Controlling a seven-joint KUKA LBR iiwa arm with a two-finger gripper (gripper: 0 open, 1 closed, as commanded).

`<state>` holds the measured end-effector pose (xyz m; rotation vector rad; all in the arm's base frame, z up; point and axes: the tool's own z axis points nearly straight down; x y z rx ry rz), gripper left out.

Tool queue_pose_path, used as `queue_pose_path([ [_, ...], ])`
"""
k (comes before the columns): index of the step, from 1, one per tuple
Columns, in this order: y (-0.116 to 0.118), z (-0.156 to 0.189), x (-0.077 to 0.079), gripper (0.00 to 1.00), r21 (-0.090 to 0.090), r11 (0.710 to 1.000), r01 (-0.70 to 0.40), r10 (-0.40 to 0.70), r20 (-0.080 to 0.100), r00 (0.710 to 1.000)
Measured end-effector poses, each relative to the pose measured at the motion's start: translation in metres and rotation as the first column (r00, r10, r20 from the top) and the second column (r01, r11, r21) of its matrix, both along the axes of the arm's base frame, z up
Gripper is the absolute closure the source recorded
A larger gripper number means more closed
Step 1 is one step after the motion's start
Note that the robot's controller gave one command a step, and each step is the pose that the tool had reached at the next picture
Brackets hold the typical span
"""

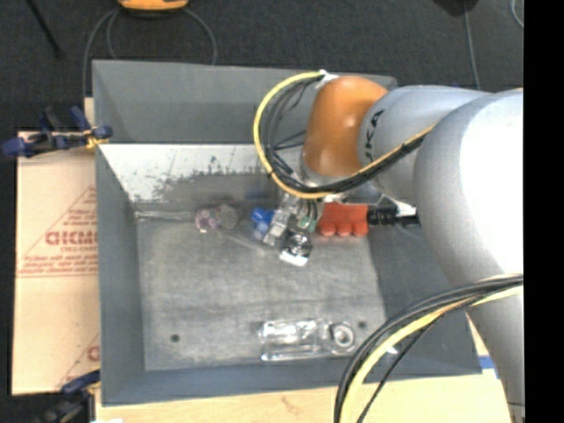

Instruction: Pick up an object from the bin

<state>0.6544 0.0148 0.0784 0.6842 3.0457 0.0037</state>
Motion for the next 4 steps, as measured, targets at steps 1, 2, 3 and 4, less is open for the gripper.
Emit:
queue_pose_path([
  [1, 0.003, -0.004, -0.005, 0.0, 0.005, 1.0, -0.002, 0.002, -0.024, 1.0],
  [2, 0.001, 0.0, 0.0, 1.0, 0.001, 1.0, -0.003, 0.003, 0.0, 1.0],
  [3, -0.004, 0.097, 0.004, 1.0, -0.002, 0.998, -0.07, 0.07, -0.007, 0.998],
  [4, 0.013, 0.149, -0.005, 1.0, 0.003, 0.998, -0.064, 0.064, -0.01, 0.998],
])
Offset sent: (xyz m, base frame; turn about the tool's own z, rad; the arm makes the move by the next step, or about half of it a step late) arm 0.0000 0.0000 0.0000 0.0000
